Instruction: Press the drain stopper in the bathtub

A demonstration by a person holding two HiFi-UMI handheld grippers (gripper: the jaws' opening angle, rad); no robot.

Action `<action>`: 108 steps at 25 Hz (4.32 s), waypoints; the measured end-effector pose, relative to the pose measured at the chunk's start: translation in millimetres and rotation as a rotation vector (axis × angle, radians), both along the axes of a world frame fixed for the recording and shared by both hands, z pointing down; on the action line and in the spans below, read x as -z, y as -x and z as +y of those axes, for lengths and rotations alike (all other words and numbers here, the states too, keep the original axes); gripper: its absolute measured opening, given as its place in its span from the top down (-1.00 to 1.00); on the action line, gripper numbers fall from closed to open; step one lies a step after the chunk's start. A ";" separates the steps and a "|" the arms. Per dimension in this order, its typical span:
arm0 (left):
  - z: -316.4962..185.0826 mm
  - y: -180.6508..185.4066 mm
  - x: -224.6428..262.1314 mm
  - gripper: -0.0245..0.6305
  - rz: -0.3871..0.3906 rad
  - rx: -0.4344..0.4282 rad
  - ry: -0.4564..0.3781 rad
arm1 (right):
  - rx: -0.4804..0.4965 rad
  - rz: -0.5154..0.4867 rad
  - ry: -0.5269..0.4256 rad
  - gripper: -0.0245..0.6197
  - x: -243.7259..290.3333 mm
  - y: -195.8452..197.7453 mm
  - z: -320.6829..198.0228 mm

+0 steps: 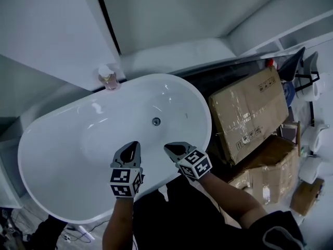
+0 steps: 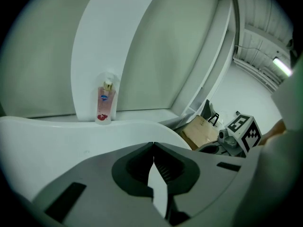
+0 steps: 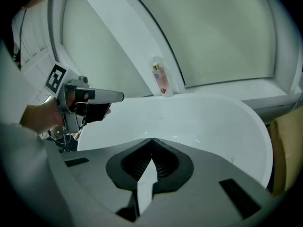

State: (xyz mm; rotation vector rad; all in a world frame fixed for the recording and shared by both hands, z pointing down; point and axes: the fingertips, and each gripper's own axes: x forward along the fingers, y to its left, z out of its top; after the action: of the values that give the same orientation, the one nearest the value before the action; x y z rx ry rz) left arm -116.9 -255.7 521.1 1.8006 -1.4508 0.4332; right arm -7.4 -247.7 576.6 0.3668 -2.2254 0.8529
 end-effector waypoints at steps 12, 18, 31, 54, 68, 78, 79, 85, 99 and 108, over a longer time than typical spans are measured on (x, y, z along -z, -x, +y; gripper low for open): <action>0.7 -31.5 -144.5 0.89 0.049 -0.061 0.134 | 0.024 0.055 0.054 0.88 -139.5 2.2 -2.1; -3.9 -27.2 -221.9 0.89 0.048 -0.040 0.176 | 0.045 0.096 0.062 0.88 -208.5 -3.2 -7.0; 1.2 -38.6 -400.3 0.89 0.054 -0.156 0.263 | 0.132 0.216 0.072 0.88 -398.4 -6.3 -14.4; 3.4 -26.9 -561.5 0.89 0.045 -0.155 0.392 | 0.226 0.452 -0.012 0.88 -577.2 -23.1 -47.6; -4.0 -31.5 -603.2 0.89 0.042 -0.168 0.406 | 0.286 0.555 -0.099 0.87 -619.2 -23.3 -66.2; -10.3 -39.9 -606.7 0.89 0.026 -0.194 0.426 | 0.346 0.648 -0.157 0.86 -624.3 -21.4 -64.1; -9.1 -40.6 -606.5 0.89 0.024 -0.198 0.430 | 0.341 0.644 -0.156 0.86 -624.4 -21.2 -64.6; 5.7 -43.3 -603.5 0.89 0.004 -0.215 0.456 | 0.301 0.592 -0.122 0.86 -619.6 -21.0 -66.5; 42.7 -43.3 -521.2 0.89 0.028 -0.118 0.487 | -0.061 0.416 -0.021 0.88 -515.8 -58.1 -66.1; 65.0 -53.5 -375.3 0.89 0.074 -0.104 0.392 | -0.199 0.216 -0.016 0.88 -350.1 -36.2 -11.8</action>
State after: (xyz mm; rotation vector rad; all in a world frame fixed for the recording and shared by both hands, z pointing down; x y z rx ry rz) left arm -63.4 -190.7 896.4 1.5609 -1.1325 0.6480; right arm 28.9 -259.5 926.7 0.6653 -2.0196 0.8560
